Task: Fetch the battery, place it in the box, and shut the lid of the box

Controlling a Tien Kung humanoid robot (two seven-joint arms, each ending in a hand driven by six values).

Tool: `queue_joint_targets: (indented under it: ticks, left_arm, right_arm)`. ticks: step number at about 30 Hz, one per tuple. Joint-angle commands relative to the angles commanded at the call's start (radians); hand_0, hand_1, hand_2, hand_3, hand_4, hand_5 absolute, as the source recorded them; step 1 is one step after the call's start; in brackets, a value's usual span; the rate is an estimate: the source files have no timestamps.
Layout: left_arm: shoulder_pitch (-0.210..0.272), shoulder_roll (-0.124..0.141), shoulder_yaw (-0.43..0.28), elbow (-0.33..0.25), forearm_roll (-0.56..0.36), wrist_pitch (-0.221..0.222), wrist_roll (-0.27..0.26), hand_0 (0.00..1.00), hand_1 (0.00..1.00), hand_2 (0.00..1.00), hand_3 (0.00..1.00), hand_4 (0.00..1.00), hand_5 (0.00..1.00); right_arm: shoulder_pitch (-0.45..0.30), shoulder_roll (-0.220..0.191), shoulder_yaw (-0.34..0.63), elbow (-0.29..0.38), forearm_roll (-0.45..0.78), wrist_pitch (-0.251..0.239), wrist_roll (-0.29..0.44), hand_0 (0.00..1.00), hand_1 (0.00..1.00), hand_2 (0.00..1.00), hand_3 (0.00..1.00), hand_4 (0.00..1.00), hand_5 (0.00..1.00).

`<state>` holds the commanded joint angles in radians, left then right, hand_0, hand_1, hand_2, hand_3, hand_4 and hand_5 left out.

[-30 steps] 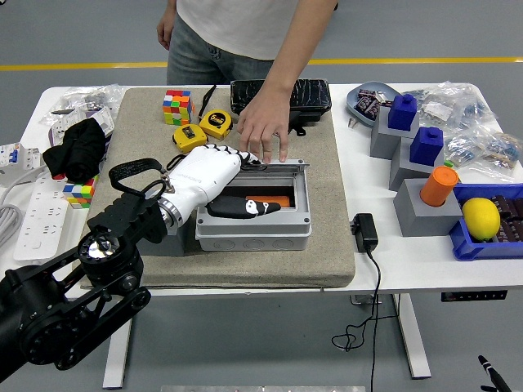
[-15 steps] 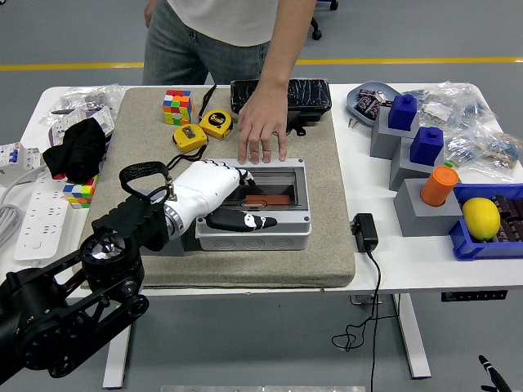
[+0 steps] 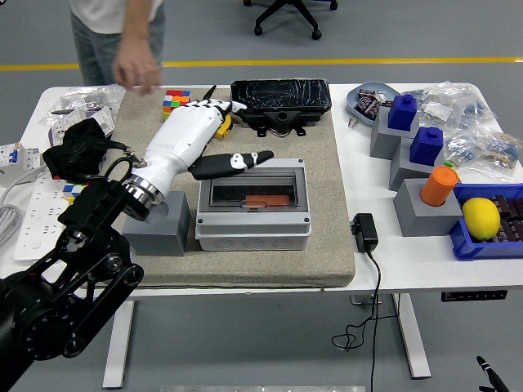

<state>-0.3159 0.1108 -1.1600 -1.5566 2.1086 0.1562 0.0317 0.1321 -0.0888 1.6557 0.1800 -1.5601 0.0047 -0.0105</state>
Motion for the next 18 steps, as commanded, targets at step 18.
queue_joint_targets:
  ticks: [18]
  left_arm:
    - [0.149,-0.056,-0.382,0.059,-0.520,0.113,0.009,0.857,0.950,0.942,0.889,0.998,0.998]
  right_arm:
    - [0.000,0.011,-0.012,0.000,0.002,0.001,-0.002,0.835,0.755,0.750,0.800,0.998,0.998]
